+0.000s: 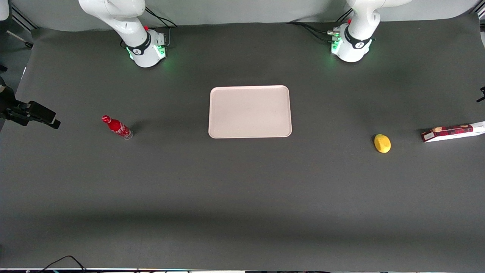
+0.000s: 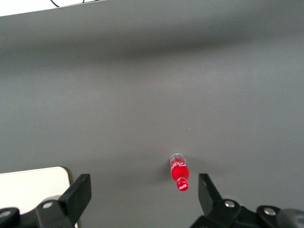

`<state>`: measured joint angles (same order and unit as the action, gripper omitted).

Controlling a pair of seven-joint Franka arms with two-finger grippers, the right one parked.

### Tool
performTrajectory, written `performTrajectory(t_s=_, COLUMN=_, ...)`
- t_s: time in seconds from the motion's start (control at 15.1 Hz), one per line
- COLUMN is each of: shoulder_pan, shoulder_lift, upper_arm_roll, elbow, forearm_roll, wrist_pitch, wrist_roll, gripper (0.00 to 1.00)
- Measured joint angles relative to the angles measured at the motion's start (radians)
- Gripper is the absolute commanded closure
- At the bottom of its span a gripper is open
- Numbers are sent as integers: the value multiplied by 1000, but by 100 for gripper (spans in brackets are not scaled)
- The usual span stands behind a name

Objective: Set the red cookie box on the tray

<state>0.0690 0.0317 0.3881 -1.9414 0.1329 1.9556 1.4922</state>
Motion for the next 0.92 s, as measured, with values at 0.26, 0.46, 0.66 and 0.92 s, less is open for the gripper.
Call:
performTrajectory(t_s=0.26, shoulder_pan=116, shoulder_lift=48, upper_arm_roll=4, elbow=-65, forearm_roll=-89, wrist_pitch=110, wrist_roll=272, gripper=0)
performTrajectory(t_s=0.46, shoulder_pan=194, shoulder_lift=154, upper_arm_roll=5, elbow=-73, forearm_roll=-212, wrist_pitch=214, wrist_roll=474, gripper=0)
performTrajectory(t_s=0.66, shoulder_pan=216, shoulder_lift=248, upper_arm_roll=3, elbow=-71, forearm_roll=-249, wrist_pitch=307, wrist_roll=553, gripper=0)
performTrajectory(t_s=0.92, shoulder_pan=216, shoulder_lift=300, upper_arm_roll=-8, elbow=-60, forearm_roll=-274, wrist_pitch=345, wrist_roll=567, gripper=0)
